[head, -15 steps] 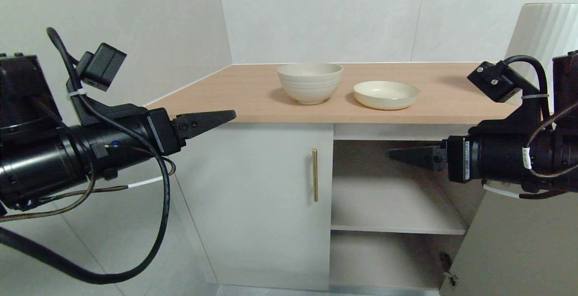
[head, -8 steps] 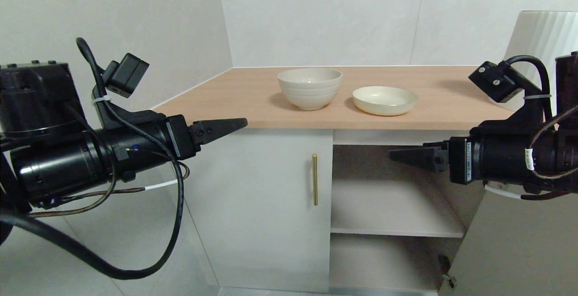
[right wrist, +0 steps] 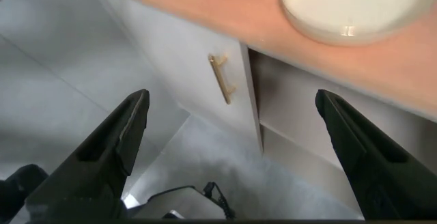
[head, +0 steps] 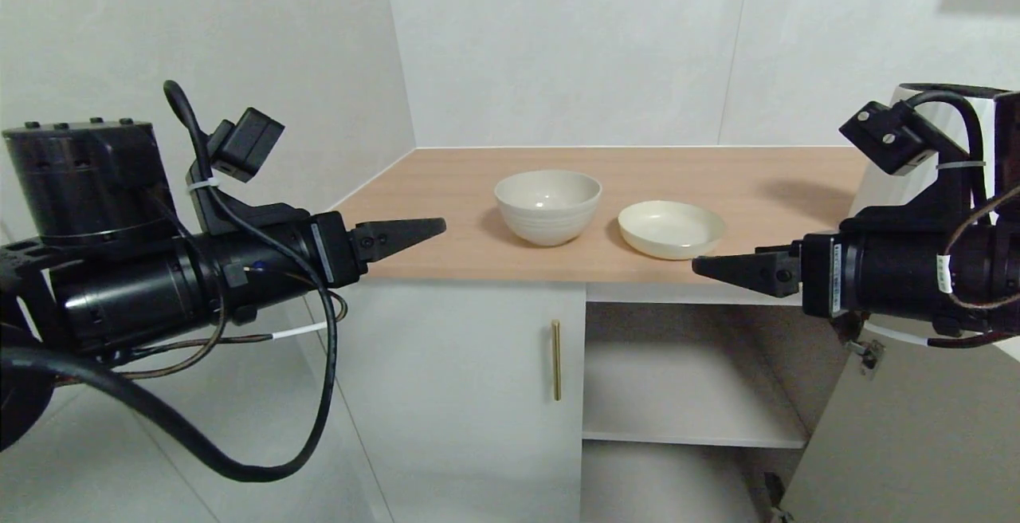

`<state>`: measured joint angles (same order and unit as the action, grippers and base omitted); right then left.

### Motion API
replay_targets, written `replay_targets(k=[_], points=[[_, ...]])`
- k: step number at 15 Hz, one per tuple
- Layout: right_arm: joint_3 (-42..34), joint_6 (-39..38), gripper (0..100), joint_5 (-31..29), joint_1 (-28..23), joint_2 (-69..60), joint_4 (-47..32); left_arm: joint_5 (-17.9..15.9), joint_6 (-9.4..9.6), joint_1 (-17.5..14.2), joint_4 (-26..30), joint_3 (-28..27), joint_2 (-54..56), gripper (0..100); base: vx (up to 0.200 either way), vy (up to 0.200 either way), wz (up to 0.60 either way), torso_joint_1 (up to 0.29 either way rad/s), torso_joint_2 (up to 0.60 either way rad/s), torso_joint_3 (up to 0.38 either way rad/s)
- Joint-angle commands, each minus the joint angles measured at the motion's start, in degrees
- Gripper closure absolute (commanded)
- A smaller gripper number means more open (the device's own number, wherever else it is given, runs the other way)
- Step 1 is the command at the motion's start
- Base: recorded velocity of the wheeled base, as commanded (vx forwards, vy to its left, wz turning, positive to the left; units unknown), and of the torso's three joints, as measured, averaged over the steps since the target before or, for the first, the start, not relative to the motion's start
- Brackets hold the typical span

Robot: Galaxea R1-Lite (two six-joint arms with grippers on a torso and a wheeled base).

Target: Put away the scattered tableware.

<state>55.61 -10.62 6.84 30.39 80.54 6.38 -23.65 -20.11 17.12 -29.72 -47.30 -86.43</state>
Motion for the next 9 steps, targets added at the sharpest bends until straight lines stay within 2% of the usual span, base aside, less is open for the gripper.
replay_targets(k=[1, 9], points=[[0.0, 0.0, 0, 0.0, 0.0, 0.0, 0.0, 0.0, -0.01, 0.1, -0.1, 0.0, -0.6, 0, 0.000, 0.000, 0.00, 0.168, -0.48, -0.310], [-0.1, 0.9, 0, 0.1, -0.7, 0.4, 0.1, 0.0, -0.01, 0.2, -0.2, 0.1, -1.0, 0, 0.000, 0.000, 0.00, 0.193, -0.49, -0.292]])
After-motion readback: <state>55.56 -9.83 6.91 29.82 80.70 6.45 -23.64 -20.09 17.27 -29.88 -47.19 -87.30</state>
